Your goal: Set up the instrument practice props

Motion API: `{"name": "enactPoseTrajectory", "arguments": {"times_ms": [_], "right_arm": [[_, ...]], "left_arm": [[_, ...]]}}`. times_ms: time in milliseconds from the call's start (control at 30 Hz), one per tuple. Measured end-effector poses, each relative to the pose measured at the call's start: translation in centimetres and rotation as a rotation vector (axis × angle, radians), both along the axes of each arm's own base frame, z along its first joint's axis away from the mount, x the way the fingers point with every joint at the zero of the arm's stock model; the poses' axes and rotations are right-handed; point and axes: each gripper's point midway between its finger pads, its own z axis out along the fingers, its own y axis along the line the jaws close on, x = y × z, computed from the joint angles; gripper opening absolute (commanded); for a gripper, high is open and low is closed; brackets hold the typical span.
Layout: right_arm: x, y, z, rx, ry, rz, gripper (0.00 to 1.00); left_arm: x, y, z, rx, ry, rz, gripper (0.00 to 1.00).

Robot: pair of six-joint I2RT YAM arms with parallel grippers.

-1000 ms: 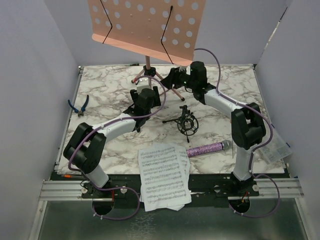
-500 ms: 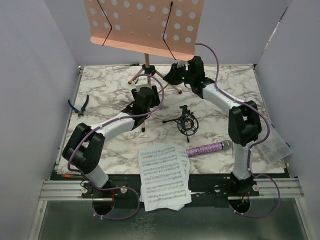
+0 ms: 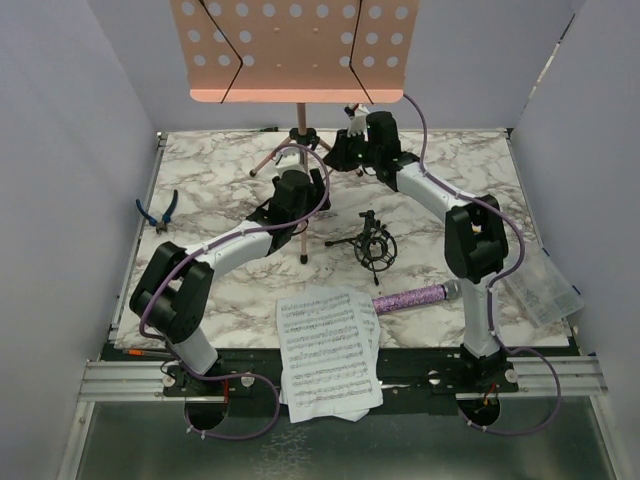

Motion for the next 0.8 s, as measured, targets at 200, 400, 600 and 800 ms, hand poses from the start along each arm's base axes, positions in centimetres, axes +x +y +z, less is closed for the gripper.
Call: {"name": "enactPoseTrajectory", "arguments": {"times_ms": [200, 400, 600, 800], "right_arm": [[-0.5, 0.8, -2.1, -0.004, 0.051, 0.031, 0.17], [-0.9, 1.0, -1.9, 0.006, 0.06, 0.052, 0.18], [-1.0, 1.1, -1.9, 0.004, 0.068, 0.057, 0.24], [-1.6, 0.8, -2.6, -0.007, 0.091, 0.057, 0.41]], "left_arm": [[-0.3, -1.4, 0.3, -0.056, 0.017, -0.046, 0.71], [-0.3, -1.5, 0.4, -0.067, 0.022, -0.051, 0.73], [-0.3, -1.7, 0.5, -0.08, 0.02, -0.053, 0.9], [-0.5, -1.8, 0.8, -0.074, 0.012, -0.043, 0.99]]}}
